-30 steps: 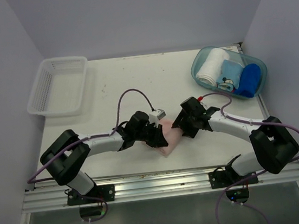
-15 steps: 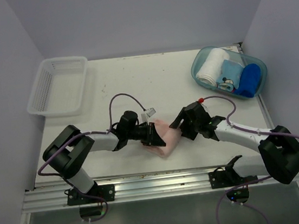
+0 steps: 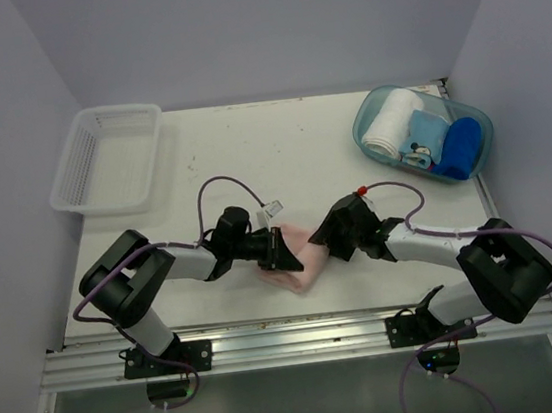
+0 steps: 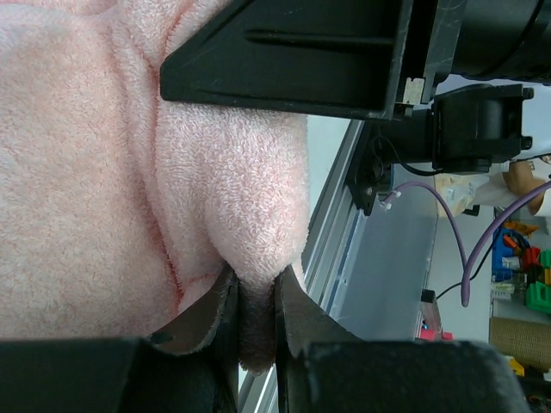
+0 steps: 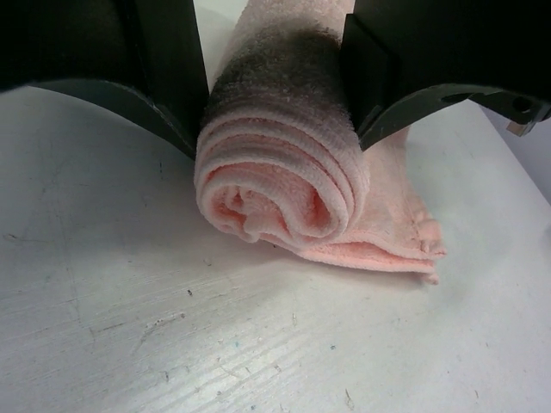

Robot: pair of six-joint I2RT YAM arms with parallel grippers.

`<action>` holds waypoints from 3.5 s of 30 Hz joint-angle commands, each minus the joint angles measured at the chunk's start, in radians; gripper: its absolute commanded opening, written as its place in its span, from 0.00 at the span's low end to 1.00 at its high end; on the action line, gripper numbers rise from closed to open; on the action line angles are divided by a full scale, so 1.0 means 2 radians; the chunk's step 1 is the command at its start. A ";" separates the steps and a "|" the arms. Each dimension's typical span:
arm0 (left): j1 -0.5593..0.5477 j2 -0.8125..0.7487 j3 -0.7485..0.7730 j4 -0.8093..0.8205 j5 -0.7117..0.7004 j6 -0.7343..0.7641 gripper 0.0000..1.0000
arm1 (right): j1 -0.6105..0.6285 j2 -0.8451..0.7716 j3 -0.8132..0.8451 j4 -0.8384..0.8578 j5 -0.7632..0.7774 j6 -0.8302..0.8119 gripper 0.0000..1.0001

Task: Roll the towels
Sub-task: Roll the towel

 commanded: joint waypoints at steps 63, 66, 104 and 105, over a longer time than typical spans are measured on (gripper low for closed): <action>0.101 0.011 0.158 -0.367 -0.172 0.170 0.44 | 0.003 0.027 0.096 -0.069 0.002 -0.108 0.29; 0.101 -0.024 0.184 -0.399 -0.206 0.191 0.56 | 0.006 0.035 0.121 -0.121 0.020 -0.107 0.29; -0.226 -0.146 0.132 -0.329 -0.496 0.229 0.80 | 0.030 0.166 0.251 -0.261 0.016 -0.067 0.32; -0.230 -0.131 0.135 -0.332 -0.506 0.229 0.80 | 0.029 0.167 0.251 -0.261 0.015 -0.066 0.32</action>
